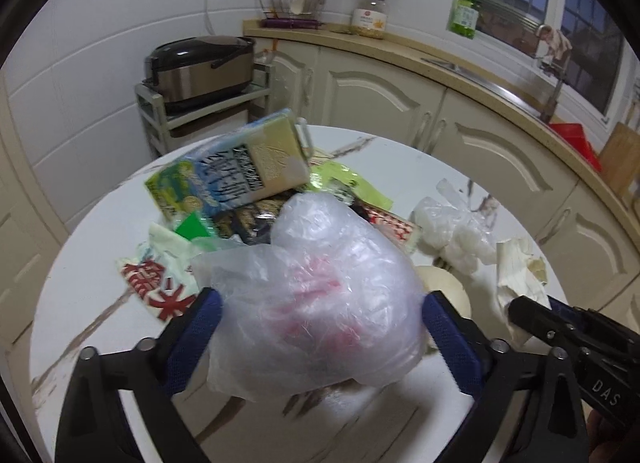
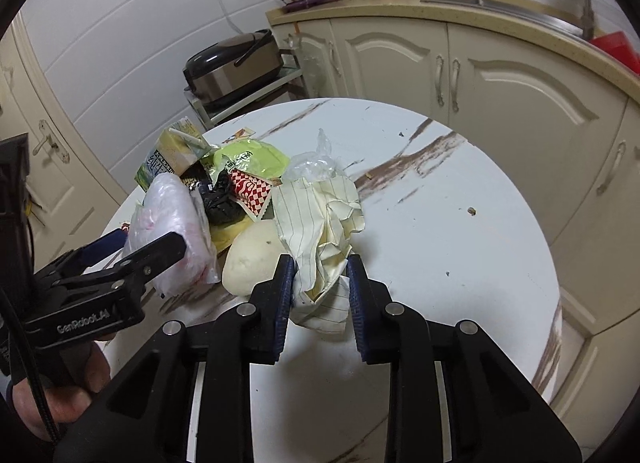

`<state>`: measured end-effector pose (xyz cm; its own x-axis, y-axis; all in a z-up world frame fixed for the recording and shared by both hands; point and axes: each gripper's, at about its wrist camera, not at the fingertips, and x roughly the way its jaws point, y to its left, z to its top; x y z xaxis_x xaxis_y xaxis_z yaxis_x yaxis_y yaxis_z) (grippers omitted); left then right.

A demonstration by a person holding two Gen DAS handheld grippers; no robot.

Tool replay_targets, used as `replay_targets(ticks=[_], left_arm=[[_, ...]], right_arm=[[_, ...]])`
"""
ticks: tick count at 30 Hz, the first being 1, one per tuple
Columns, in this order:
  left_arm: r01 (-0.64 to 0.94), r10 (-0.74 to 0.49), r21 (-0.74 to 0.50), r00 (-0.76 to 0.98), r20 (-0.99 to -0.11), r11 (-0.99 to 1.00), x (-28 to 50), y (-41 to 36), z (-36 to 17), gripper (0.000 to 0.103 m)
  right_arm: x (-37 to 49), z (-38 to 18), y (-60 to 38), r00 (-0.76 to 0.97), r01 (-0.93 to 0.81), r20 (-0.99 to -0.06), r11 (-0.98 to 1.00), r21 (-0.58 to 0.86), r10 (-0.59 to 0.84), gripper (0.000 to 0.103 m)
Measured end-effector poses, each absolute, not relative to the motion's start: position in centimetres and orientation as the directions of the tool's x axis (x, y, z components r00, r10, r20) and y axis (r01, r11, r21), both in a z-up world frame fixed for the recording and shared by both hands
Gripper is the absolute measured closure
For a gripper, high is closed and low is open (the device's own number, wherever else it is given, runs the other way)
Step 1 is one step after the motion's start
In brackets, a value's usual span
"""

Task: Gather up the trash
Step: 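Grasp the crumpled lined paper with the right tool while the left tool grasps the clear plastic bag, then carry the paper and plastic bag with both tools over the blue bin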

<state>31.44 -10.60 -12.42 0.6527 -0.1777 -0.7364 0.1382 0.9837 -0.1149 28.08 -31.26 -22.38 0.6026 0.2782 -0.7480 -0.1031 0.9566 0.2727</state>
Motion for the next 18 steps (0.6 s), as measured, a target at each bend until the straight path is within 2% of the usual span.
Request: replay_targets(ticks=[2, 4, 5, 8, 11, 18], left_arm=[[0.164, -0.209, -0.134, 0.638, -0.741, 0.977, 32.1, -10.5, -12.9, 0.026], [0.185, -0.224, -0.136, 0.632, -0.742, 0.973, 32.3, -10.8, -13.2, 0.032], [0.198, -0.233, -0.137, 0.633, -0.738, 0.971, 32.4, -10.9, -13.2, 0.039], [0.231, -0.269, -0.155, 0.629, -0.729, 0.96, 32.5, -11.0, -13.4, 0.052], [0.26, -0.297, -0.165, 0.632, -0.716, 0.951, 32.1, -10.7, -13.2, 0.058], [0.296, -0.346, -0.193, 0.658, -0.669, 0.936, 29.5, -8.4, -12.0, 0.059]], right_arm=[[28.0, -22.5, -31.3, 0.603, -0.106, -0.746, 0.955, 0.278, 0.284, 0.078], [27.9, -22.7, -31.3, 0.602, -0.104, -0.745, 0.953, 0.284, 0.288, 0.078], [27.9, -22.9, -31.3, 0.601, -0.104, -0.744, 0.952, 0.288, 0.29, 0.078], [27.5, -23.0, -31.5, 0.603, -0.101, -0.741, 0.95, 0.296, 0.295, 0.078], [27.2, -22.9, -31.8, 0.607, -0.095, -0.739, 0.95, 0.299, 0.293, 0.078], [26.4, -22.5, -32.5, 0.618, -0.077, -0.729, 0.946, 0.316, 0.294, 0.078]])
